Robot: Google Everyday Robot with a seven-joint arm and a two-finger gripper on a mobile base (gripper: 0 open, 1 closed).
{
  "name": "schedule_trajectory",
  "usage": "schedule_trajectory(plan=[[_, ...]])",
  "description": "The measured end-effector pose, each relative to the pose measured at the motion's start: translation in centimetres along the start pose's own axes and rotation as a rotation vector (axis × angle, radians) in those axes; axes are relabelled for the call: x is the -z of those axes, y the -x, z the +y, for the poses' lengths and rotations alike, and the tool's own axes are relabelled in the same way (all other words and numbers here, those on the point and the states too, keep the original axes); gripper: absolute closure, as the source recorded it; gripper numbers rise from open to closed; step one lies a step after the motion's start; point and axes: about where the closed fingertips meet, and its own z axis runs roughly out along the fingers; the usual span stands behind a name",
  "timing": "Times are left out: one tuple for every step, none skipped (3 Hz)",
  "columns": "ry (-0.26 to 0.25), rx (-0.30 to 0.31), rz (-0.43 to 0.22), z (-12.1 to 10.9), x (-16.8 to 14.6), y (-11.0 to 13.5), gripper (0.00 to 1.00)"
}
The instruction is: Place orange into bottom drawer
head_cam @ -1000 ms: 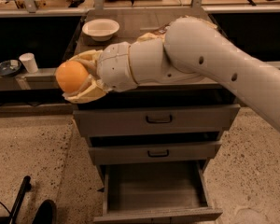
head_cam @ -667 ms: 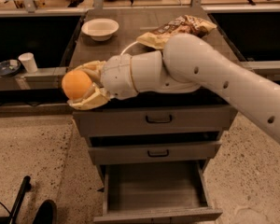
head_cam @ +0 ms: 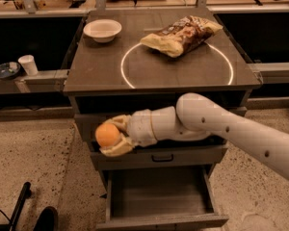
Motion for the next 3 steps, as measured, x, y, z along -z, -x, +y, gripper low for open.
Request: schedule_trajectory(plan=[[0.027,-0.094,0.118,3.0,0.3,-7.3,1.0],[0.031,-0.107,0.134,3.5,0.5,-8.2,1.0],[0.032,-0.066,0.152,4.3,0.3,-8.4,1.0]])
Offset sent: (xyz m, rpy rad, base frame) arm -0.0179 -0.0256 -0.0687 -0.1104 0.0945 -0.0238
